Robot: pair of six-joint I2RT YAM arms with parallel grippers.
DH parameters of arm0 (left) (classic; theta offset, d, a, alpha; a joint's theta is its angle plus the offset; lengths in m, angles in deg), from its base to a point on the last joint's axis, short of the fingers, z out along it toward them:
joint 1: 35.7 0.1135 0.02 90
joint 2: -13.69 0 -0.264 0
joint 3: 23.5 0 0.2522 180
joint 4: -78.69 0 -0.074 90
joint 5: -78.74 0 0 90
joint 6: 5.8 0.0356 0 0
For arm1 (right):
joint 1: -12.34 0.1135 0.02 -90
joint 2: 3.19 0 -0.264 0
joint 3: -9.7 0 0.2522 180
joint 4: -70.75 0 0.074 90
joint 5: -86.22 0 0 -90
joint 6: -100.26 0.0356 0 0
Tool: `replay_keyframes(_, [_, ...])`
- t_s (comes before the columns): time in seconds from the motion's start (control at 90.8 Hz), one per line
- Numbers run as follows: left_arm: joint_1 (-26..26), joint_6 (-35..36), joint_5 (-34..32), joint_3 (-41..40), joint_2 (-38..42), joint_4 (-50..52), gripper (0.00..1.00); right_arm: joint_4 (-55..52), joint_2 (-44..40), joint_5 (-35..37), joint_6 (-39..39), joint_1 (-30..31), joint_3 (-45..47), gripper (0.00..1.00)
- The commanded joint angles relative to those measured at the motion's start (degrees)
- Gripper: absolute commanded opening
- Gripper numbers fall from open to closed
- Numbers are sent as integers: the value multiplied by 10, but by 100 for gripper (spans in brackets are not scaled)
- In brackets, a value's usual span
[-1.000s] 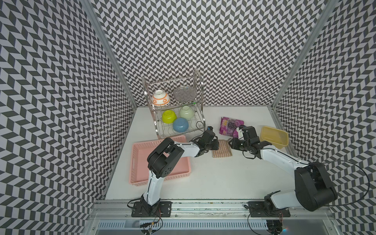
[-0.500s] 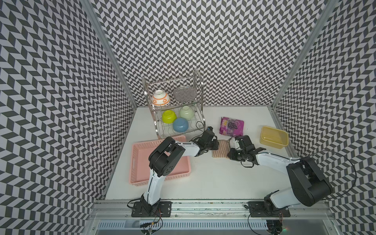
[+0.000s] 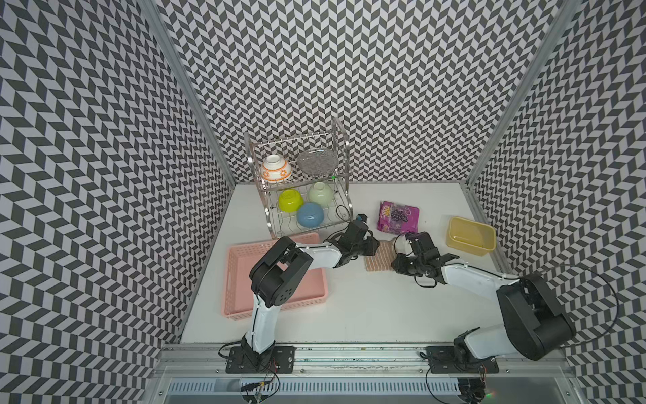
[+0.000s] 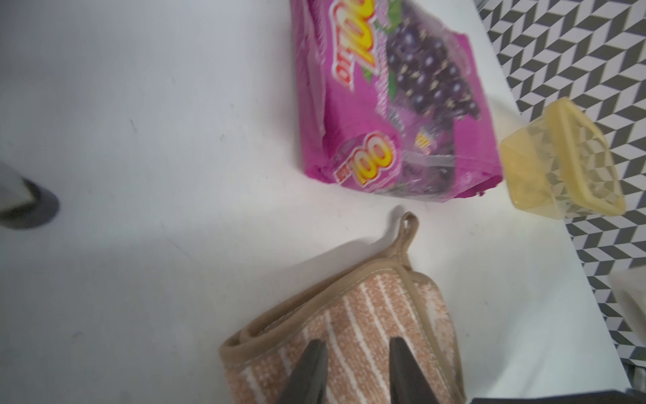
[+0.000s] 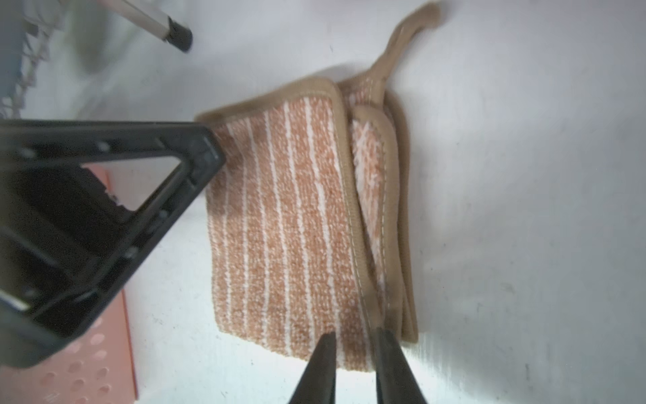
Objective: Fold the square dishcloth
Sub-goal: Smooth out the cleaning item at the center of the board.
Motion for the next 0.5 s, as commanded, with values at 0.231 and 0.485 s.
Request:
replay_keyframes(0.231, [-14, 5, 6, -65, 122, -8, 32, -21, -41, 73, 2, 1, -70, 29])
replay_keyframes(0.485, [-49, -20, 36, -134, 110, -49, 26, 10, 40, 60, -1, 0, -102, 25])
